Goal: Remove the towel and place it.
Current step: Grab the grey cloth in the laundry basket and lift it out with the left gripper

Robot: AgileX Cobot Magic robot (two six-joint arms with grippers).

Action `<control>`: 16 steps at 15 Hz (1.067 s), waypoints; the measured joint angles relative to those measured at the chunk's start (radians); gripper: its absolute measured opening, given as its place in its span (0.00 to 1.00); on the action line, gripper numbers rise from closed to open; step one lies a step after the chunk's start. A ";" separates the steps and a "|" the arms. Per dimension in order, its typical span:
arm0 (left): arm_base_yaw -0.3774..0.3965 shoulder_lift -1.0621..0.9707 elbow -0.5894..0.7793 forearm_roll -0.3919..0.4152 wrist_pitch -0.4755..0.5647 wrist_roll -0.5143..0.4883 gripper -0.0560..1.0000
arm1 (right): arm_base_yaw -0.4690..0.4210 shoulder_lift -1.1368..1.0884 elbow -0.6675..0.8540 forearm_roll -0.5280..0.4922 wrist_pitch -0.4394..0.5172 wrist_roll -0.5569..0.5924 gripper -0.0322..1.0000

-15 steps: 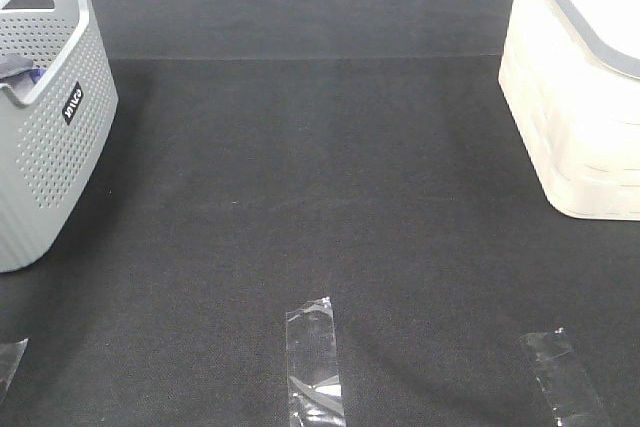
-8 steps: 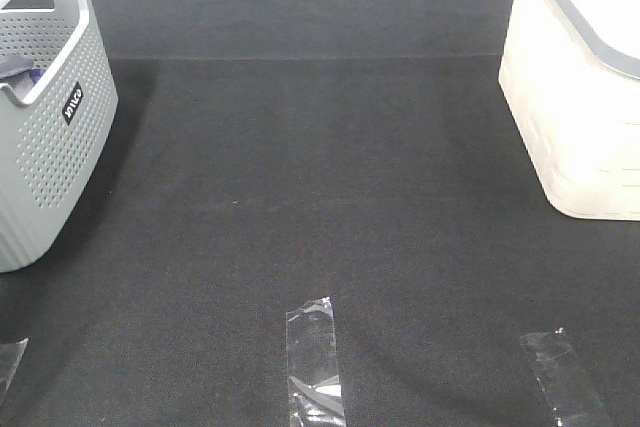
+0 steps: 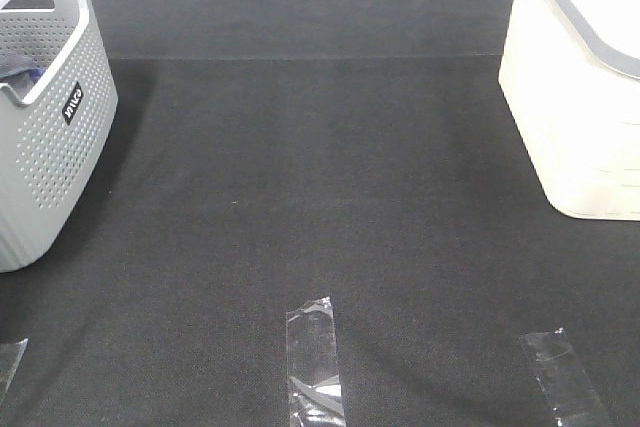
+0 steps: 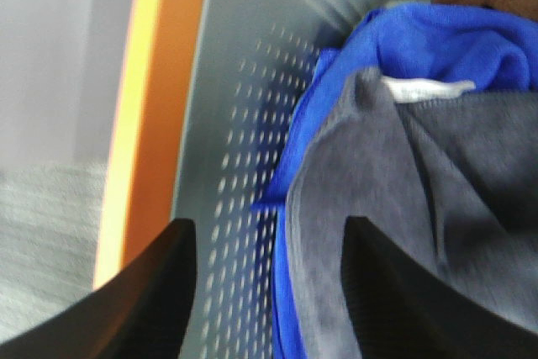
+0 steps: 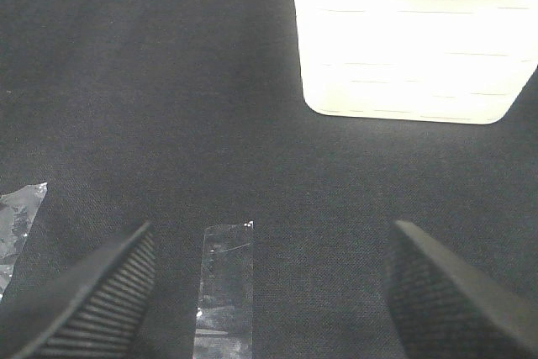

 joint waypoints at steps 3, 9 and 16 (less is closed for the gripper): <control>0.000 0.044 -0.013 0.001 -0.083 0.000 0.54 | 0.000 0.000 0.000 0.000 0.000 0.000 0.72; 0.000 0.121 -0.031 -0.005 -0.111 0.000 0.54 | 0.000 0.000 0.000 0.000 0.000 0.000 0.72; 0.000 0.129 -0.032 -0.010 -0.106 0.000 0.07 | 0.000 0.000 0.000 0.000 0.000 0.000 0.72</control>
